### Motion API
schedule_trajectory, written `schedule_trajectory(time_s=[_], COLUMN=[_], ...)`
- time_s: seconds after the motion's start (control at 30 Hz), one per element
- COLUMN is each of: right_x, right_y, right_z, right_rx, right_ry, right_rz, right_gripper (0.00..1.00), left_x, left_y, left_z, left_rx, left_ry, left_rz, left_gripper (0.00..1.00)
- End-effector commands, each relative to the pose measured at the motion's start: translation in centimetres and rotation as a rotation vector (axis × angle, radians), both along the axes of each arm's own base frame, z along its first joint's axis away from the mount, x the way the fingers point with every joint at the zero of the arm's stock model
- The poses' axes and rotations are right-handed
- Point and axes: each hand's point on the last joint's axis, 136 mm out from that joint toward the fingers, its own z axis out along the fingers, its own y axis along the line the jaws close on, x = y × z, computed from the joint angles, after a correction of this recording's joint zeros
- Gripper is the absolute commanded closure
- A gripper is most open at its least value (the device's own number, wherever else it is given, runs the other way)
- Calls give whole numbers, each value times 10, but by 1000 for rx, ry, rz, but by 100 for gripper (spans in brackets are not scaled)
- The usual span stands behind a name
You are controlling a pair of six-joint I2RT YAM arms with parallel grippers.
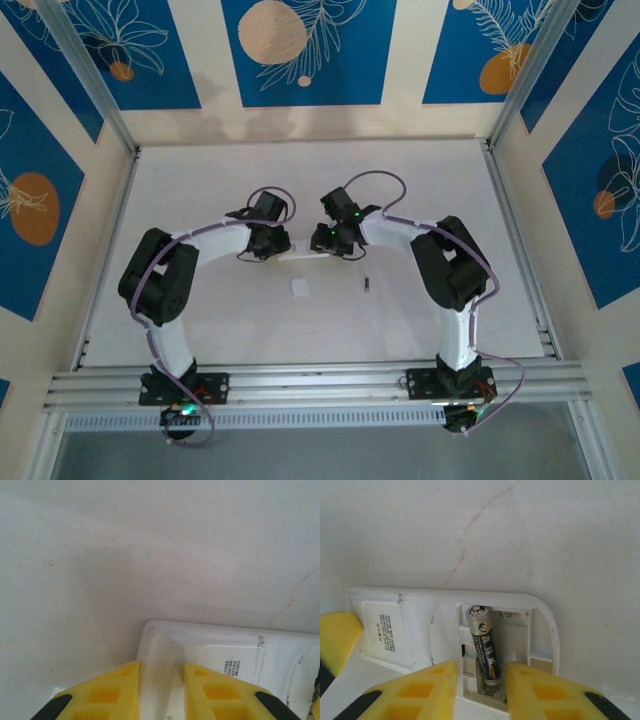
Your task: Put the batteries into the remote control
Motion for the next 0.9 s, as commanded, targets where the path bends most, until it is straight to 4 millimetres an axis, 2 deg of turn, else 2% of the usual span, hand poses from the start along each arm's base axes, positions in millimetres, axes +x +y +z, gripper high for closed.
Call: schedule_trajectory(time_s=[0.0,0.5,0.87], right_x=[-2,17,37], right_y=[2,0,-6], right_z=[22,41,30], right_rx=[32,15,-75], right_ry=[-1,-66,-91], right_rz=[20,11,-4], right_gripper=[67,68,77], left_x=[-31,-32,-32], left_y=[-27,-28,-28], left_z=[-17,-17,-16], left_rx=[-43,-45,-43], left_ry=[100,100,99], left_rz=[-92,-95,-94], left_gripper=[76,76,76])
